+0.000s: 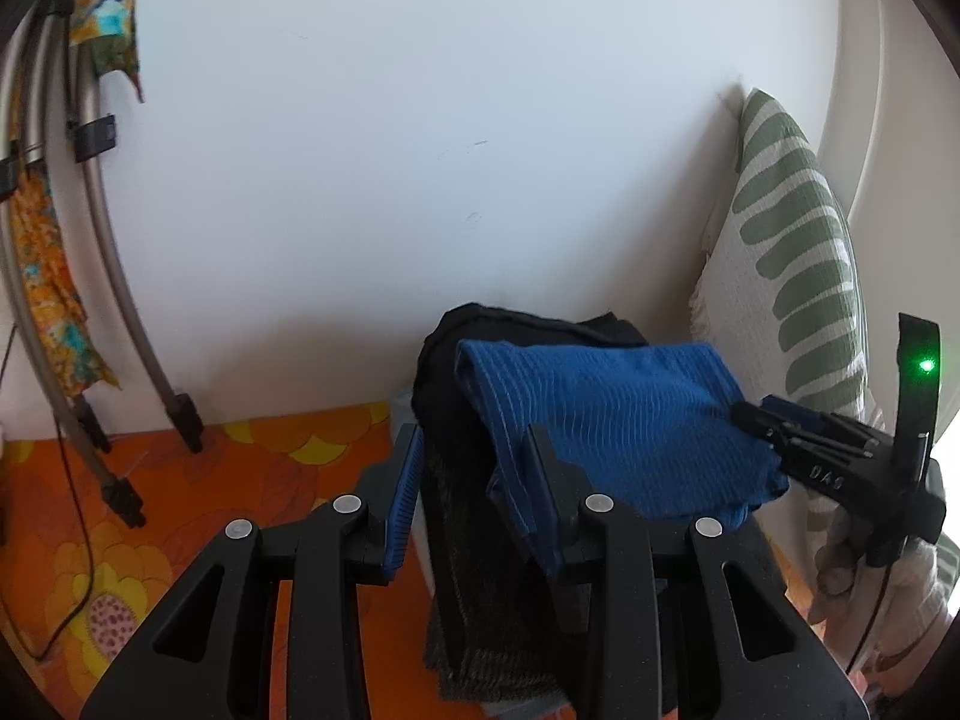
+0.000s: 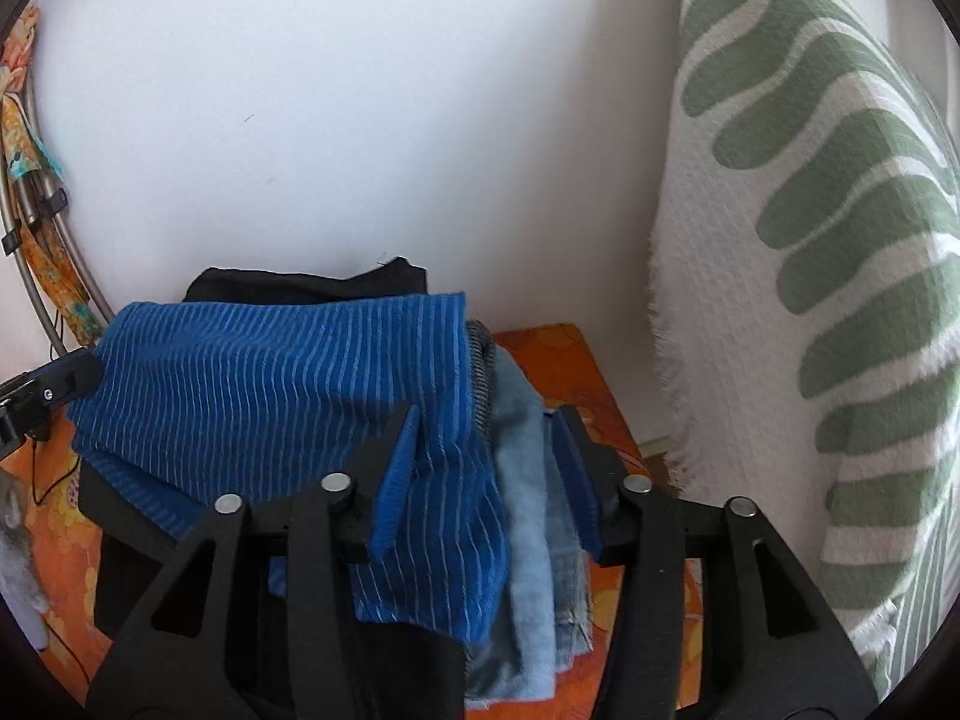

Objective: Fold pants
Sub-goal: 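Carry the briefs with the left tool onto the stack of clothes, then open the left tool and release the briefs on the stack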

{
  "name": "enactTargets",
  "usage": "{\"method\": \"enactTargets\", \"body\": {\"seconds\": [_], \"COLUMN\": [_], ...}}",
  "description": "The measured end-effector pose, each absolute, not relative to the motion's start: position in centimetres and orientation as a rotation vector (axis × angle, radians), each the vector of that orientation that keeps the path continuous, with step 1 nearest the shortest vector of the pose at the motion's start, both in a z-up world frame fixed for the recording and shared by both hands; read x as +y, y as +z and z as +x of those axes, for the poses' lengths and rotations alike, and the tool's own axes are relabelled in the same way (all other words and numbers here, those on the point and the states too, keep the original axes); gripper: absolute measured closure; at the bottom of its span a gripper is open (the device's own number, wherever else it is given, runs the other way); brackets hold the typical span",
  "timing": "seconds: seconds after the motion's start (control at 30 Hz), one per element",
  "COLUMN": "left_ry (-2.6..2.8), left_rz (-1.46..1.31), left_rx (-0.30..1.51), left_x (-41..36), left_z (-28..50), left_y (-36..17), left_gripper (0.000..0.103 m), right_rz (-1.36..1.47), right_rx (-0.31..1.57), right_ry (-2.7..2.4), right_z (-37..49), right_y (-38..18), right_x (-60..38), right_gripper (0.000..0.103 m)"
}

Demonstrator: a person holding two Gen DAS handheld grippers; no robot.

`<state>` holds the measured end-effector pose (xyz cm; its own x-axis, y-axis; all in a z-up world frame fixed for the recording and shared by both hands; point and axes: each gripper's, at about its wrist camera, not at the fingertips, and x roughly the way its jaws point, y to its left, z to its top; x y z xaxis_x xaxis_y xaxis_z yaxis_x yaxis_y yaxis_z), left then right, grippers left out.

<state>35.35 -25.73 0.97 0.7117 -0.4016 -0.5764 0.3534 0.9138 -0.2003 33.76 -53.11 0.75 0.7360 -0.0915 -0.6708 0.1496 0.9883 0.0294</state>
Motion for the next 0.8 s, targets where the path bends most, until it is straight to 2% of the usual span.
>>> {"method": "enactTargets", "body": {"seconds": [0.53, 0.63, 0.8], "left_ry": [-0.429, -0.434, -0.460], "left_rz": [-0.051, -0.046, -0.028], "left_rx": [0.600, 0.575, 0.531], "left_x": [-21.9, -21.2, -20.2], "left_z": [25.6, 22.9, 18.2], "left_y": [5.0, 6.3, 8.3], "left_gripper": [0.070, 0.064, 0.061], "right_rz": [0.138, 0.132, 0.099], "right_rx": [0.652, 0.615, 0.563], "right_ry": [-0.135, -0.122, -0.105], "right_z": [23.2, 20.3, 15.5], "right_y": [4.7, 6.3, 8.9], "right_x": [-50.1, -48.5, -45.1], "right_gripper": [0.050, 0.048, 0.044]}}
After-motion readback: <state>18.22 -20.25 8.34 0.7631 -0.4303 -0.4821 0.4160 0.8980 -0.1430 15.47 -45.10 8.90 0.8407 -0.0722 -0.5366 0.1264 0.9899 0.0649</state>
